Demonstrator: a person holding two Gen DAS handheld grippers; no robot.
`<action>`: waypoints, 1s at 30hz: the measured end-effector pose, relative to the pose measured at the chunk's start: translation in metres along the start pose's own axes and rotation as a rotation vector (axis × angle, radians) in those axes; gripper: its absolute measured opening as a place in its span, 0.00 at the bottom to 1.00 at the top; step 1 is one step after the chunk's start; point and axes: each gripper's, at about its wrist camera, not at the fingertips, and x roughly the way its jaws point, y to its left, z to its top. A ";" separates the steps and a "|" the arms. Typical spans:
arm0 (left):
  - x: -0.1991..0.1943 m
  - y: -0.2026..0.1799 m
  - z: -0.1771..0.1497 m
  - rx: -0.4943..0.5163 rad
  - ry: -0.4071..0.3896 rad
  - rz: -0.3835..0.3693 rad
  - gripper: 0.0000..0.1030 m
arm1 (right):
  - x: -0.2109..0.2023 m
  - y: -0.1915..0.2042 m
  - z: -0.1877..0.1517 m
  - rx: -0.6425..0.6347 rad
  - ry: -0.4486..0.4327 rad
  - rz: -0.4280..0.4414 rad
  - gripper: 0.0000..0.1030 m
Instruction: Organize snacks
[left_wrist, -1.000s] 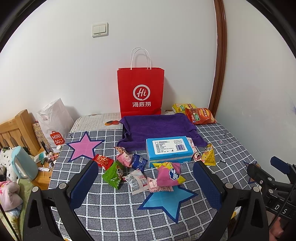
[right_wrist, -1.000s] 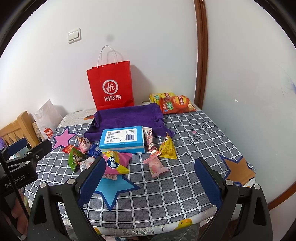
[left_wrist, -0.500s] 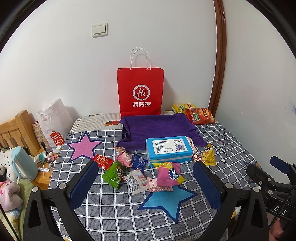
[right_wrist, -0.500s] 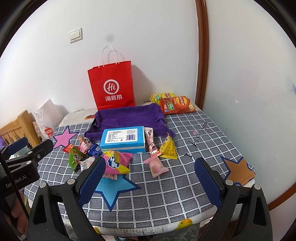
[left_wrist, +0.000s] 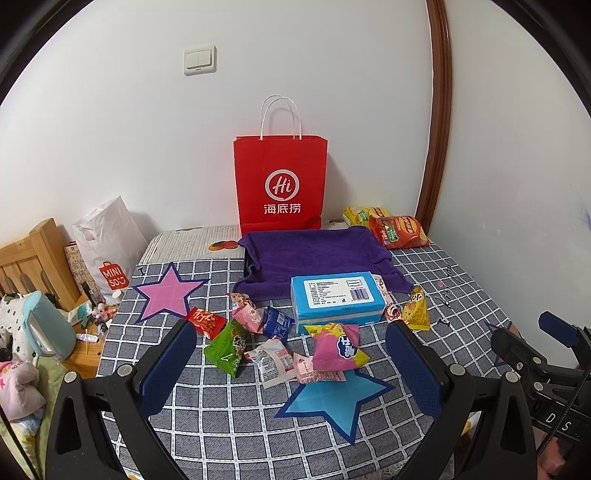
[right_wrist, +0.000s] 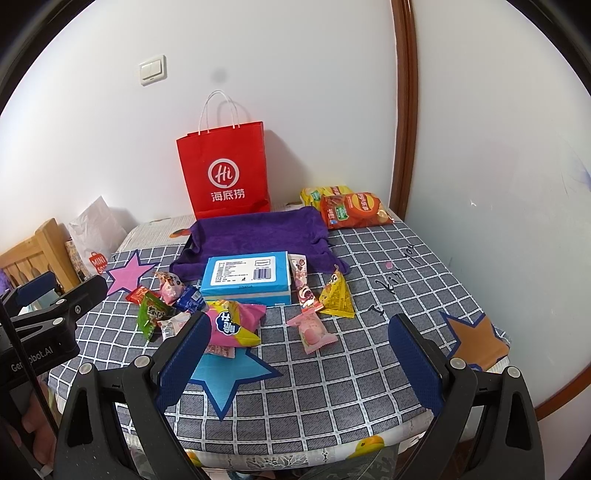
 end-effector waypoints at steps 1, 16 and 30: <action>0.000 0.000 0.000 0.000 0.000 0.000 0.99 | 0.000 0.000 0.000 0.000 0.000 0.000 0.93; 0.014 0.006 0.000 -0.019 0.019 -0.001 0.99 | 0.011 -0.003 -0.004 -0.003 0.024 0.003 0.93; 0.073 0.044 -0.024 -0.068 0.124 0.013 0.99 | 0.073 -0.024 -0.019 0.029 0.150 -0.051 0.93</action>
